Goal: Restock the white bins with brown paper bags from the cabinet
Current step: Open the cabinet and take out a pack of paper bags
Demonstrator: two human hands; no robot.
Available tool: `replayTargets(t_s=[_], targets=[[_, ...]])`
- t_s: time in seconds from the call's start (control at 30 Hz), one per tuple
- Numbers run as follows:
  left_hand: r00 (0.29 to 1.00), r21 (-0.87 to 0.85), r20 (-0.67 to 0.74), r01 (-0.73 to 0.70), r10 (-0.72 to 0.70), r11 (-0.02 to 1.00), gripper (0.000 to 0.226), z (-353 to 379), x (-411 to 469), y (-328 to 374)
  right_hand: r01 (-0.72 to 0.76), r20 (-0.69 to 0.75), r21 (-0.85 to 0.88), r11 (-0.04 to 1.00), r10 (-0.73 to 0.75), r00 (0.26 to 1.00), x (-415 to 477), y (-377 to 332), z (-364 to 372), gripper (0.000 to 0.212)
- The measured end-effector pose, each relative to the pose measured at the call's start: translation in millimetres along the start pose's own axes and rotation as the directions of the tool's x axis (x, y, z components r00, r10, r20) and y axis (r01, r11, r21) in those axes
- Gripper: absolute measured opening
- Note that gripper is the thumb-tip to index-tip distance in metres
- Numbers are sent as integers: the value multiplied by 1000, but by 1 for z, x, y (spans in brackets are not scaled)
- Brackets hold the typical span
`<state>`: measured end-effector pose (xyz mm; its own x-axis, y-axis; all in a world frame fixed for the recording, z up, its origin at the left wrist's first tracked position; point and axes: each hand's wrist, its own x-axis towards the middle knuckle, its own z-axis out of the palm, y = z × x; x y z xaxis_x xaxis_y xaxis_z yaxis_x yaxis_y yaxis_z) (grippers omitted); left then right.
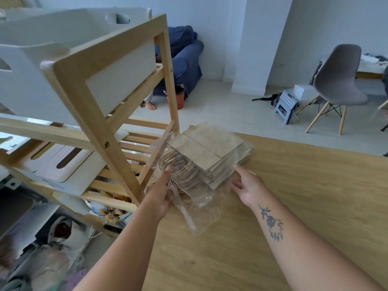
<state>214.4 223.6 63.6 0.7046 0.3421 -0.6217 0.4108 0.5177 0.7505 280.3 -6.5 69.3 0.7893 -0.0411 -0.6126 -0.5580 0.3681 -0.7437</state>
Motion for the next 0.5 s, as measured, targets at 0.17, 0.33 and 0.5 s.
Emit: replayTargets(t_s=[0.17,0.33,0.5], targets=[[996,-2,-71,-57,57,998,63,-9,-42,-17,-2,42,-79,997,6,999,-31,-2,-33,54],[982,19,-145,-116,117,993,79,-20,-94,-54,-38,113,-177,984,58,992,-69,9,-63,32],[976,9,-172,-134,133,991,49,-32,-144,-102,-46,147,-268,962,88,985,-97,35,-97,27]])
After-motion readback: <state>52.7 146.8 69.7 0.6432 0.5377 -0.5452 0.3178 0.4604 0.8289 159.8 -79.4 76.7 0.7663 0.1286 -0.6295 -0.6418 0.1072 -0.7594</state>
